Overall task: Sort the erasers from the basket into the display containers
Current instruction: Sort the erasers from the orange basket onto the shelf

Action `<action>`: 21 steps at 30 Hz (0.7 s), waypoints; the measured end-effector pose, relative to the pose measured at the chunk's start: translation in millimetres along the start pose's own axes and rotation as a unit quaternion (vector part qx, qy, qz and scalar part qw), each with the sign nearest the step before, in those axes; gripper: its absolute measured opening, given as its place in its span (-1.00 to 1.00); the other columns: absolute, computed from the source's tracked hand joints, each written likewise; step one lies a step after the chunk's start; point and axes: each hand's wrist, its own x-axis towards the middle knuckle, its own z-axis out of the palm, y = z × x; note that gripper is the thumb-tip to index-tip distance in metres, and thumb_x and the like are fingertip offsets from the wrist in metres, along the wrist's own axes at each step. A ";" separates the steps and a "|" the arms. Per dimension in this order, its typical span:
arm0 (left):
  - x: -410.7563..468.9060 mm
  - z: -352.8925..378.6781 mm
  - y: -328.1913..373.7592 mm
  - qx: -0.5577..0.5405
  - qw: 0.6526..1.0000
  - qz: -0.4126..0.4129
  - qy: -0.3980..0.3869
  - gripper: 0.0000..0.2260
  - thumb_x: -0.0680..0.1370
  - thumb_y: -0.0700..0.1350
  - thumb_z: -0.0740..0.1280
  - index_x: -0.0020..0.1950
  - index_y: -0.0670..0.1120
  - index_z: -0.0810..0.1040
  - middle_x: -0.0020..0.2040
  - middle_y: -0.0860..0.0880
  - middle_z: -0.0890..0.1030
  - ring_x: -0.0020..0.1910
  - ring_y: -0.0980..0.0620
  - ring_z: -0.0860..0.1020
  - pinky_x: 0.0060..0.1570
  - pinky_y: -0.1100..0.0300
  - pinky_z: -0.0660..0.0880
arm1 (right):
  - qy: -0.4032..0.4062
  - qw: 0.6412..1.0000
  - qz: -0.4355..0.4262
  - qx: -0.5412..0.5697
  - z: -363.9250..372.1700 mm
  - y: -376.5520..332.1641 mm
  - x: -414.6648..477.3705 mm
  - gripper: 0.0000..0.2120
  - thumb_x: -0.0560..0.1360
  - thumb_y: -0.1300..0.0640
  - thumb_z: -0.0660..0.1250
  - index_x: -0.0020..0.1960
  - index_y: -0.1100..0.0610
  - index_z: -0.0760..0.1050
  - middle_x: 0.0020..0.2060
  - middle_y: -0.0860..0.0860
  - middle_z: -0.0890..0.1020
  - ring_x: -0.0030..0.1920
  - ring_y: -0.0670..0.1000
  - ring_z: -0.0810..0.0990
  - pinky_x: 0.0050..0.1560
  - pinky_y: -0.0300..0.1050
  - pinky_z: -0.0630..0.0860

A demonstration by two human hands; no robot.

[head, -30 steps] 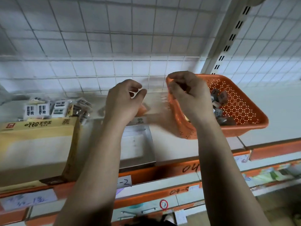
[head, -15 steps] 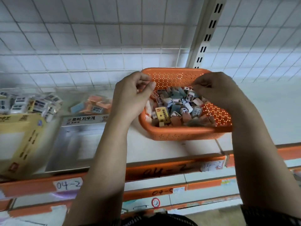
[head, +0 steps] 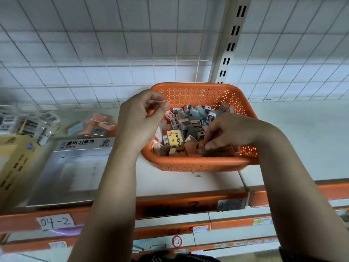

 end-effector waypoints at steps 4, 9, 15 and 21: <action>-1.3 1.4 1.2 0.000 1.000 -0.002 0.004 -0.86 0.55 -0.04 0.39 0.10 0.04 0.61 -0.08 0.26 0.58 -0.04 0.36 0.54 -0.06 0.48 0.43 | -0.026 1.000 -0.003 -0.006 1.1 -2.0 -1.9 -0.79 0.47 0.10 0.45 0.09 -0.06 0.62 -0.08 -0.19 0.65 -0.01 -0.19 0.57 0.09 -0.24 0.42; -0.1 1.5 4.2 0.017 1.000 0.006 0.002 -0.86 0.55 -0.07 0.38 0.11 0.02 0.60 -0.06 0.22 0.59 -0.02 0.29 0.56 -0.02 0.46 0.42 | 0.026 0.998 -0.015 0.054 -2.4 -0.4 -11.9 -0.81 0.54 0.09 0.36 0.15 -0.02 0.59 -0.17 -0.25 0.62 -0.10 -0.24 0.57 -0.08 -0.36 0.45; 25.8 10.3 10.0 0.048 0.994 0.041 -0.094 -0.84 0.55 -0.08 0.39 0.12 0.00 0.60 -0.06 0.19 0.58 -0.08 0.37 0.51 -0.16 0.58 0.35 | 0.278 0.940 0.005 0.196 -5.0 15.0 -17.0 -0.91 0.56 0.14 0.34 0.00 0.05 0.62 -0.18 -0.02 0.66 -0.23 -0.08 0.62 -0.22 -0.35 0.52; 76.2 38.3 28.0 0.124 0.945 0.100 -0.287 -0.84 0.55 -0.10 0.39 0.13 0.00 0.61 -0.10 0.23 0.56 -0.07 0.27 0.58 -0.09 0.36 0.45 | 0.405 0.873 0.017 0.270 -1.6 16.9 -23.1 -0.87 0.54 0.12 0.35 -0.18 -0.01 0.59 -0.29 0.04 0.69 -0.32 -0.03 0.66 -0.21 -0.19 0.56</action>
